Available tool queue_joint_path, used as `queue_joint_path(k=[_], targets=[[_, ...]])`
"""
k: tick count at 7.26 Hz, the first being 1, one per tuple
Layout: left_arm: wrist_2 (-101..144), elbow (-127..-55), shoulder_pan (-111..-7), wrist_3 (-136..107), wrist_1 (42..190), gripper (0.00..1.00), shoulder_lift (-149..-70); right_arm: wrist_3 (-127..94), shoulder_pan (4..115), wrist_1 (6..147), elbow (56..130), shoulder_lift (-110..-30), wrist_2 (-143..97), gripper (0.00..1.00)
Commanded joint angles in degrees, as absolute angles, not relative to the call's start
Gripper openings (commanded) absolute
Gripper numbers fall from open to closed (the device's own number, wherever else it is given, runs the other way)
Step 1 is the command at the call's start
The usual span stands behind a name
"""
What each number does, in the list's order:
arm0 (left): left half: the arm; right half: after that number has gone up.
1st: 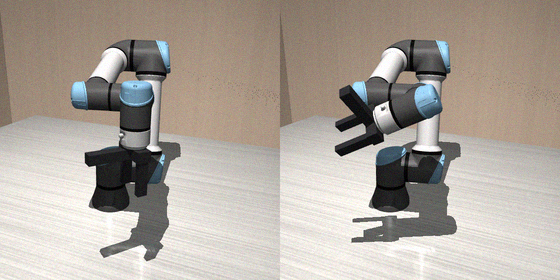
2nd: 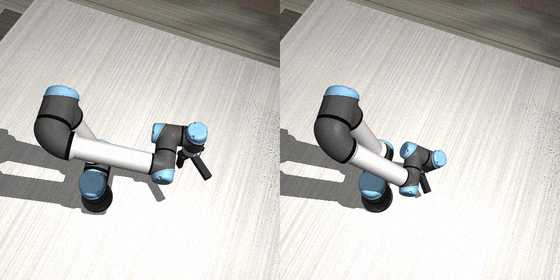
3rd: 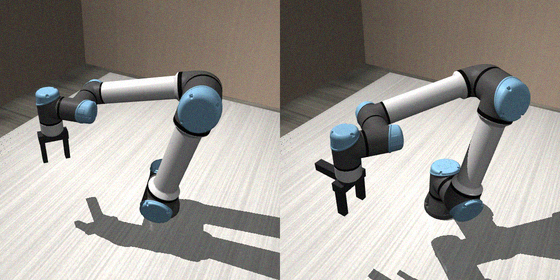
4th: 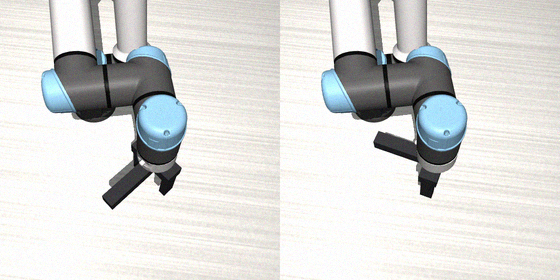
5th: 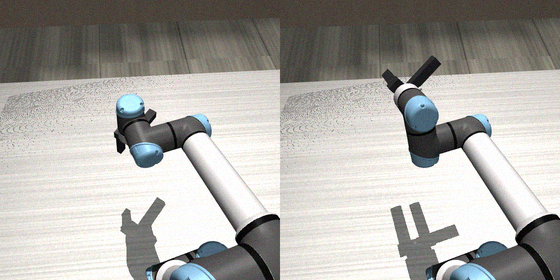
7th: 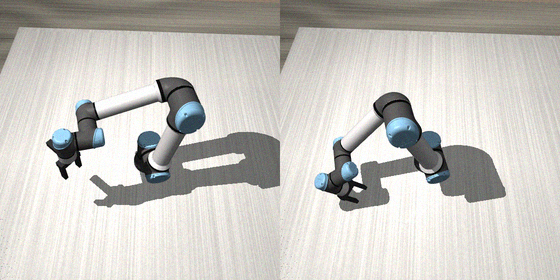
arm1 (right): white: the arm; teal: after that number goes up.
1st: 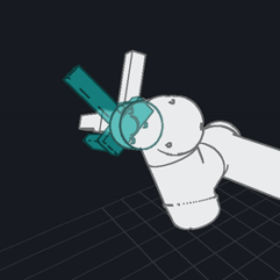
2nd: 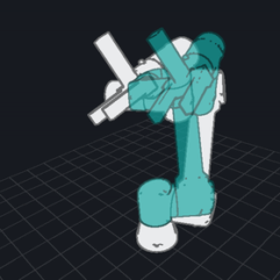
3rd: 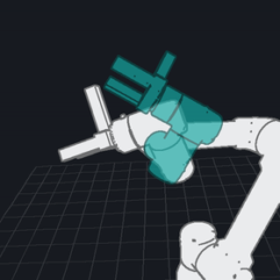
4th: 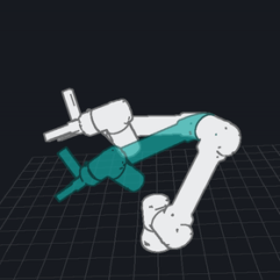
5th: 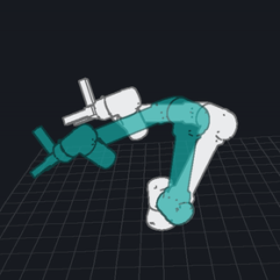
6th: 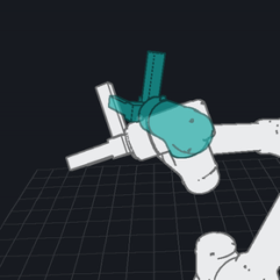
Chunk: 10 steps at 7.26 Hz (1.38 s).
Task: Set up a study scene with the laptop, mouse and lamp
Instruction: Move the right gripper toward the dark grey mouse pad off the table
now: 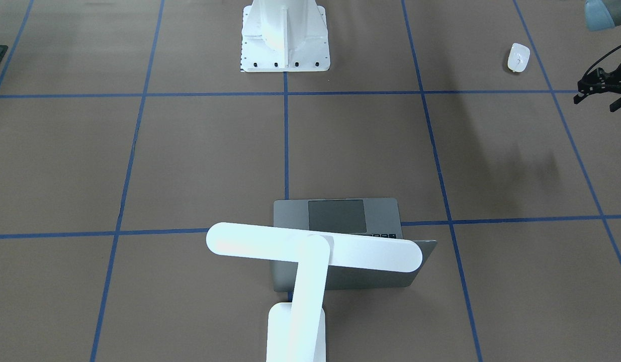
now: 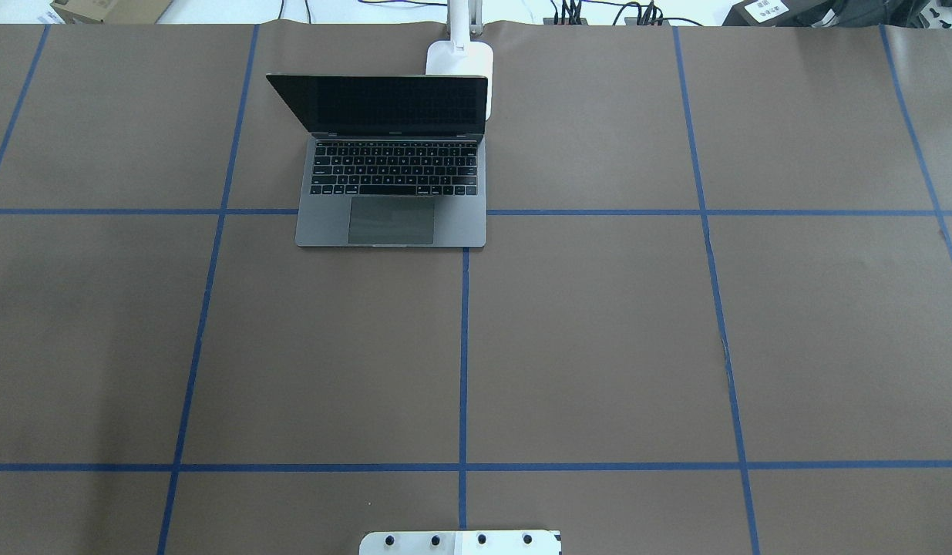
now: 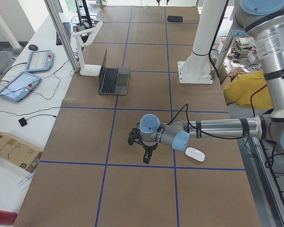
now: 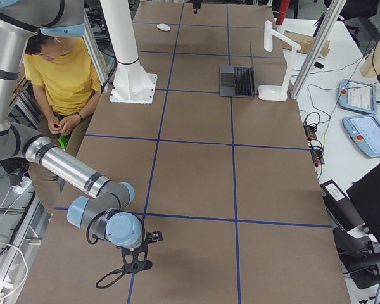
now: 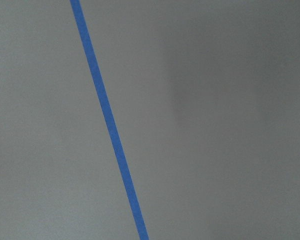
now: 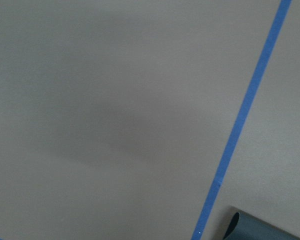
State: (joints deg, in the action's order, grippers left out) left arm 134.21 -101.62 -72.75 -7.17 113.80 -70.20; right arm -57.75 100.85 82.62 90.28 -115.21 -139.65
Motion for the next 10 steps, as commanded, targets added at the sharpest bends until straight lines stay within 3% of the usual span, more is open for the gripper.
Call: queue_joint_path(k=[1, 2, 4, 7, 9, 10], targets=[[134.21, -101.60, -72.86, -7.12, 113.99, 1.00, -70.14, -61.58, 100.28, 91.48, 90.35, -114.78, -142.80, 0.98], [134.30, -101.69, -72.86, -7.21, 114.08, 1.00, -70.14, -61.35, 100.28, 91.32, 90.18, -115.83, -142.74, 0.98], [134.30, -101.69, -72.86, -7.21, 114.08, 1.00, -70.14, -61.87, 99.76, 91.67, 89.65, -116.46, -142.56, 0.82], [134.30, -101.69, -72.86, -7.21, 114.17, 1.00, -70.14, -61.96, 90.73, 91.67, 88.95, -115.05, -142.74, 0.90], [134.30, -101.78, -72.95, -7.21, 114.17, 1.00, -70.14, -61.79, 89.04, 91.32, 86.31, -114.35, -142.65, 0.86], [134.30, -101.78, -72.95, -7.21, 114.17, 1.00, -70.14, -61.70, 88.25, 91.14, 84.57, -114.26, -142.73, 0.79]])
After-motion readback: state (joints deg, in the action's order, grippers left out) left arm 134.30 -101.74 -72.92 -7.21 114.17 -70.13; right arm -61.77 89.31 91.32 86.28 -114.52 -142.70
